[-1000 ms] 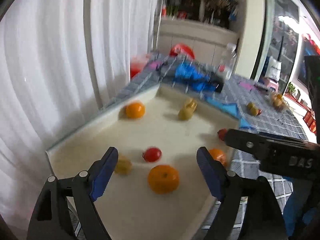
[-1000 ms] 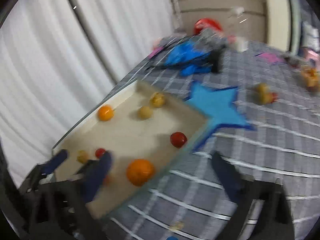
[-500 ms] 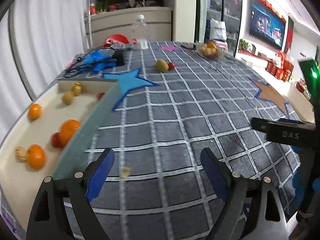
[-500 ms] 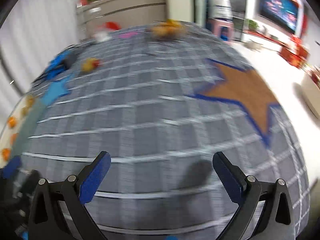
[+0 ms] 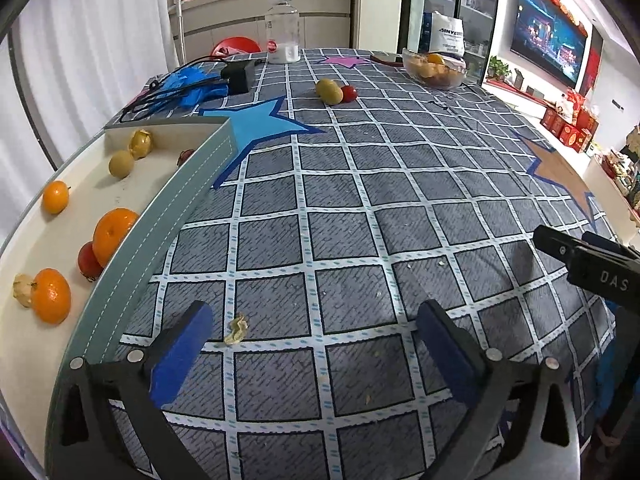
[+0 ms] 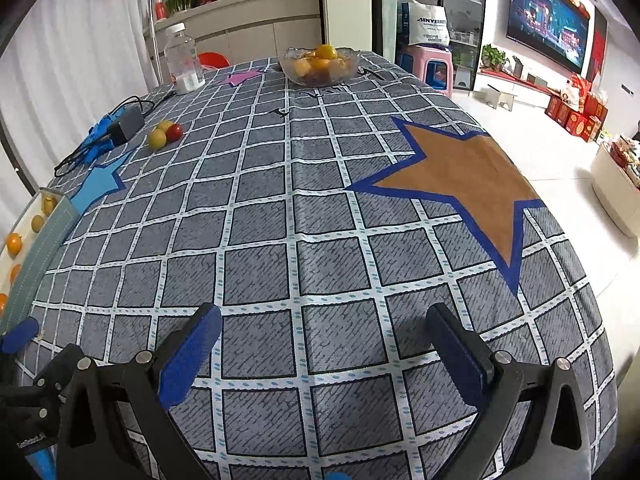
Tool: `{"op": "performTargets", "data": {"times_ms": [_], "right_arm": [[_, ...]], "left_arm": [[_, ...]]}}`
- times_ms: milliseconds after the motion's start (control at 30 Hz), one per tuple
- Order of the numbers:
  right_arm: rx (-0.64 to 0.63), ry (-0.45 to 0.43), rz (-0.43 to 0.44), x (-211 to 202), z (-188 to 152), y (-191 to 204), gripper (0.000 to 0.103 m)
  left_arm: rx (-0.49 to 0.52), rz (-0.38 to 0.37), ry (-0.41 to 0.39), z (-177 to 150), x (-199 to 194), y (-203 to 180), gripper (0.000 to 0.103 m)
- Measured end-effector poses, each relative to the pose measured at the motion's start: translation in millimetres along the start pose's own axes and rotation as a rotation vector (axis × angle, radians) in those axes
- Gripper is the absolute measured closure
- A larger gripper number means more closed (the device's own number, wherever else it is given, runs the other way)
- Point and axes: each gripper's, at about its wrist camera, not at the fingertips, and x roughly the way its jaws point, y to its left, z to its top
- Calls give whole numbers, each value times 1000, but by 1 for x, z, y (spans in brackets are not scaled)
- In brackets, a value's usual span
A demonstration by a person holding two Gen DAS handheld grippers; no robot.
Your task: Organize fruits
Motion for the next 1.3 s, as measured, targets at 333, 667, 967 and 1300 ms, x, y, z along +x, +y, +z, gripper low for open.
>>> {"op": "performTargets", "data": {"times_ms": [333,667,967,1300], "right_arm": [[-9,4,-16,2,0,0,0],[-9,5,-17,2,0,0,0],[-10,6,-18,3,0,0,0],[-11,6,-19,2,-1,-1,0]], "left_arm": [[3,-4,0,-1,-1,0,1],[3,-2,0,-1,-1,0,1],[4,-4,0,-1,-1,0,1],[3,-4,0,0,-1,0,1]]}}
